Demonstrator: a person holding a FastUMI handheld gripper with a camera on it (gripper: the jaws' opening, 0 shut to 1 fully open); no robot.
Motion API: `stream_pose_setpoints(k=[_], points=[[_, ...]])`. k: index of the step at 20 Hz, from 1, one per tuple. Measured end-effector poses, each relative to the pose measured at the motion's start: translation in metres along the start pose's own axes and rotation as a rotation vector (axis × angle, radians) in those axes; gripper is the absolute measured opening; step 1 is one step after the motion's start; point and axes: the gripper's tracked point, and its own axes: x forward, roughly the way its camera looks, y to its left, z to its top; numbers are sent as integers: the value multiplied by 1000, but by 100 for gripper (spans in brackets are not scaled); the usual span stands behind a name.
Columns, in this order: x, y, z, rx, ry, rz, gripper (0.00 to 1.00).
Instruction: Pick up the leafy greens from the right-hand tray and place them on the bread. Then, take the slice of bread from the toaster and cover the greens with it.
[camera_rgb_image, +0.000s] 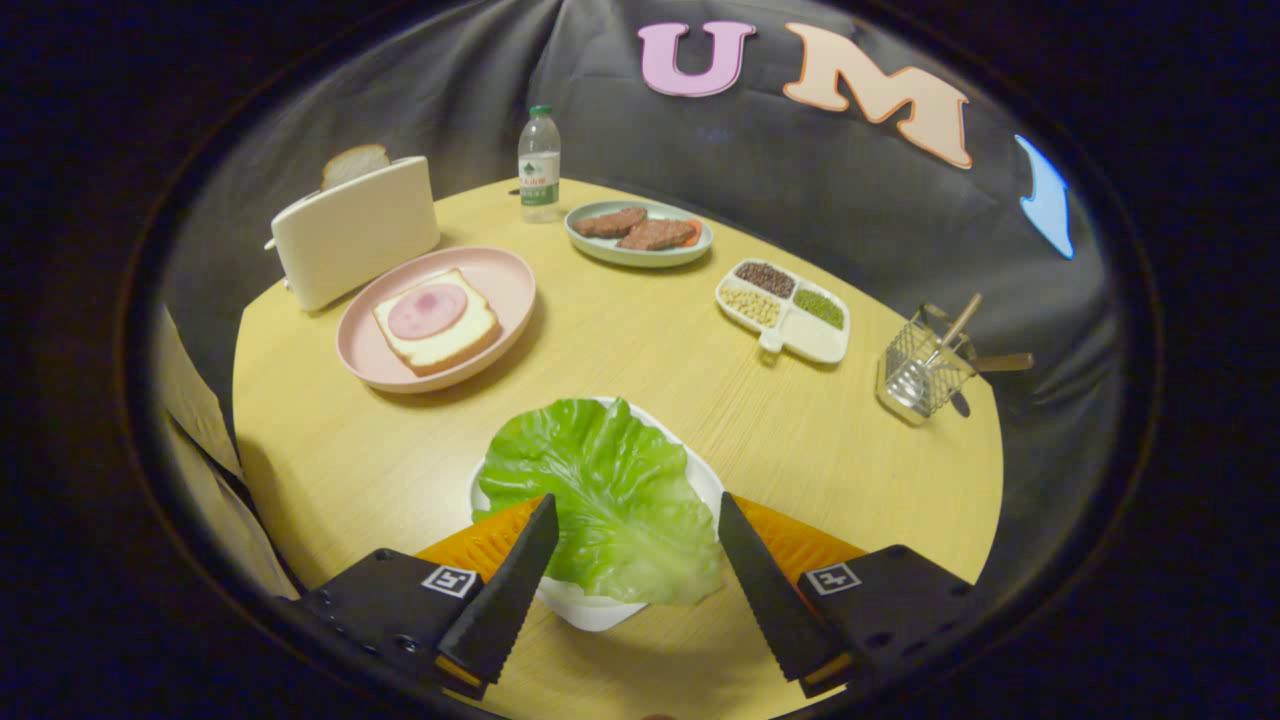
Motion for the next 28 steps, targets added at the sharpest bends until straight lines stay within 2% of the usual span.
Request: stream_pose_setpoints(k=[6, 10, 16, 18, 19, 20, 22, 24, 26, 28], points=[[20, 3, -14, 17, 73, 54, 100], [24, 8, -17, 84, 99, 106, 92], [23, 15, -19, 62, 143, 122, 80], [21, 19, -21, 37, 164, 126, 80], [19, 15, -16, 22, 147, 100, 64], [21, 3, -12, 67, 123, 37, 48], [29, 6, -16, 116, 125, 26, 16], [31, 5, -14, 123, 115, 4, 16], [27, 5, -12, 89, 106, -12, 4], [20, 11, -10, 83, 95, -12, 3]])
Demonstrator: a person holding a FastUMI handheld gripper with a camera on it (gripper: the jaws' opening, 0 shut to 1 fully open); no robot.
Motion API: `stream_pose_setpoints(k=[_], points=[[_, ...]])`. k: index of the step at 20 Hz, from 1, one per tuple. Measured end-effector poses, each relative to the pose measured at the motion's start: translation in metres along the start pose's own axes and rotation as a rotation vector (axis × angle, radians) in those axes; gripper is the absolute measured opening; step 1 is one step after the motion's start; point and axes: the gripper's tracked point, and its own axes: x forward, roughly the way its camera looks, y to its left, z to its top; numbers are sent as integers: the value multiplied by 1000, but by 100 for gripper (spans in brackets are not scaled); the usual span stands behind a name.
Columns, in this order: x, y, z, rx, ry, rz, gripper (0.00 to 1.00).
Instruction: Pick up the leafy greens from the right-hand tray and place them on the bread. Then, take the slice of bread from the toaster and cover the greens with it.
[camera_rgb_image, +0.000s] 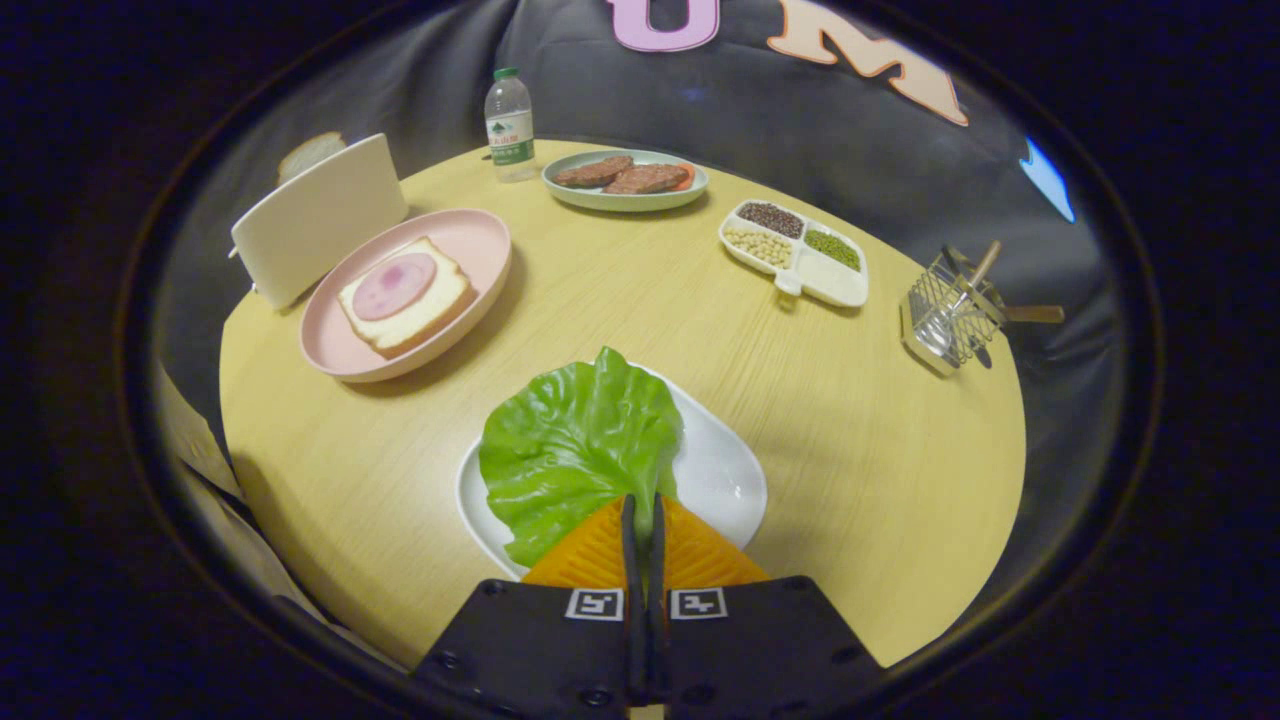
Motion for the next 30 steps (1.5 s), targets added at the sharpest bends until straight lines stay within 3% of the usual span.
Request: stream_pose_setpoints(k=[6, 14, 22, 30], points=[[-27, 3, 25, 52, -58, -7, 3], [-64, 37, 79, 16, -160, 11, 3], [-74, 121, 147, -99, -211, 134, 3], [-33, 206, 171, -207, -155, 287, 3]])
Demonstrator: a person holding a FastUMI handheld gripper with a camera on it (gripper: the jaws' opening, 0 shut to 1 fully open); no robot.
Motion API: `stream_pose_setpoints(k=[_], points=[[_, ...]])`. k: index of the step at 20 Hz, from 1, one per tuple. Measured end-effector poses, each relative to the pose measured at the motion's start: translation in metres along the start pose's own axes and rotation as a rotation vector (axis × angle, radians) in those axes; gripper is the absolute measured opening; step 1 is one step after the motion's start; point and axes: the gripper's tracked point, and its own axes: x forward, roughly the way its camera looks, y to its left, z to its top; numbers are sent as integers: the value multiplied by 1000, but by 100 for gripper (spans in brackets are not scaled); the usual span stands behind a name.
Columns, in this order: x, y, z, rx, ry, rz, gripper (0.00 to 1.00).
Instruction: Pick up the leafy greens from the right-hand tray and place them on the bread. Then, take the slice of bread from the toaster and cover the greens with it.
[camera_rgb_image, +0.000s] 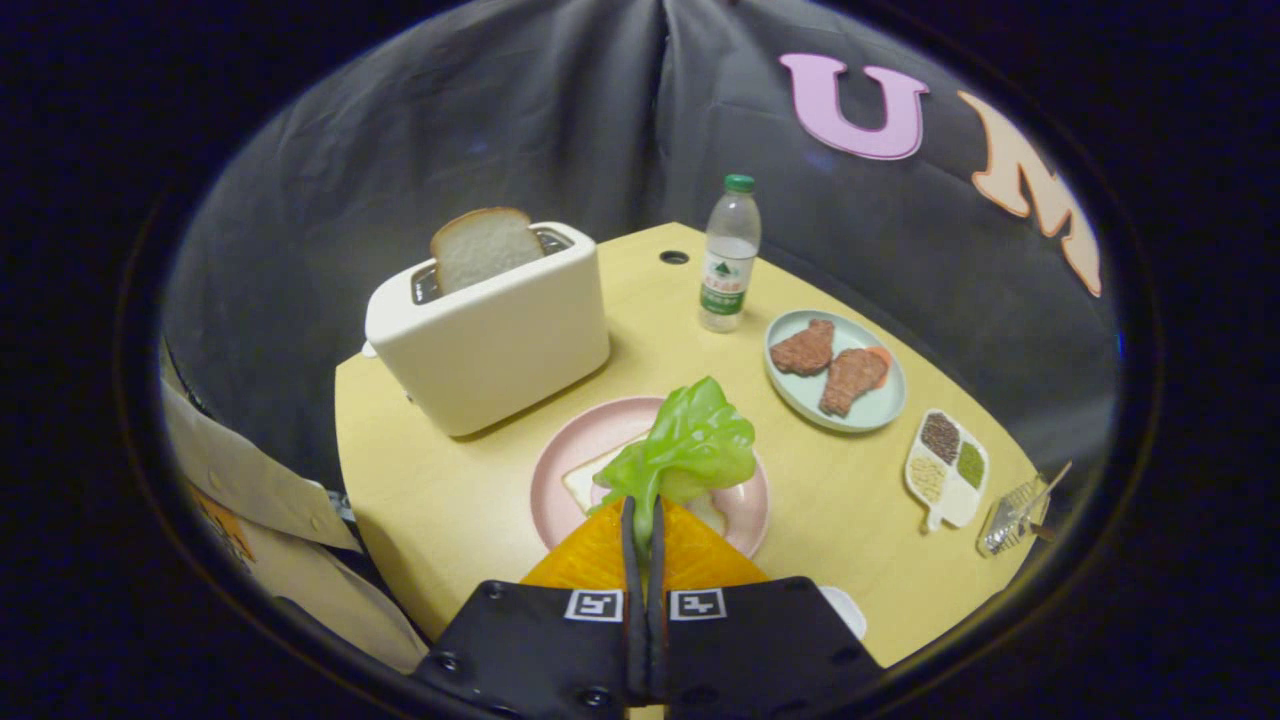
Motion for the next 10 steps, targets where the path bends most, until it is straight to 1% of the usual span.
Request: stream_pose_setpoints(k=[4, 8, 10], points=[[30, 10, -6, -9, 47, 34, 3], [54, -5, -27, 3, 126, 4, 3], [59, -18, -37, -12, 168, -33, 5]])
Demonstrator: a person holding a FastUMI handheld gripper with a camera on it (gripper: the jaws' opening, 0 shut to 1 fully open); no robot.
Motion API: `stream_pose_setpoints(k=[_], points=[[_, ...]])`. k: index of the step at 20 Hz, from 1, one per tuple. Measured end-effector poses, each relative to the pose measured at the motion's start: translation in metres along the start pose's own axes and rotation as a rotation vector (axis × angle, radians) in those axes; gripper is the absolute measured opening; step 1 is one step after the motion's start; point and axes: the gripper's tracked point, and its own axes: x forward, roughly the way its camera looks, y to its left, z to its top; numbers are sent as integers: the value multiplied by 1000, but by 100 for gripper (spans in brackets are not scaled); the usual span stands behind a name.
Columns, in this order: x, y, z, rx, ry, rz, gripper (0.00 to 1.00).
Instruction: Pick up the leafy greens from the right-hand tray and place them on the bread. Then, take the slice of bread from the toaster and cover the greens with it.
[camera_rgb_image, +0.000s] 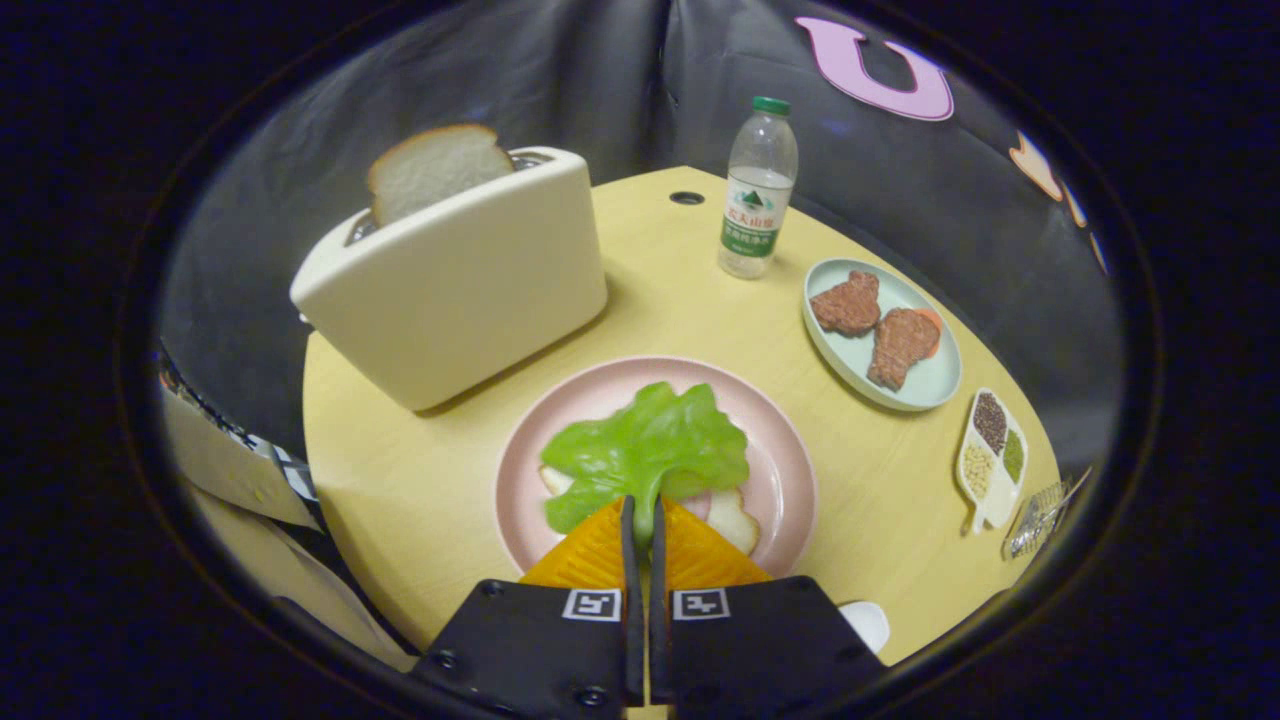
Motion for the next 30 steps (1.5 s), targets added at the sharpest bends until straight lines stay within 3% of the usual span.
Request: stream_pose_setpoints(k=[1, 5, 10, 17, 20, 23, 30], points=[[1, -5, -5, -12, 19, -28, 11], [2, -7, -9, -1, 11, -78, 51], [-28, -10, 7, 17, -27, -162, 100], [-80, 34, 96, 52, -133, -146, 100], [-93, 69, 146, 113, -183, -83, 100], [-92, 98, 183, 201, -215, -6, 100], [-73, 129, 238, 345, -238, 76, 98]])
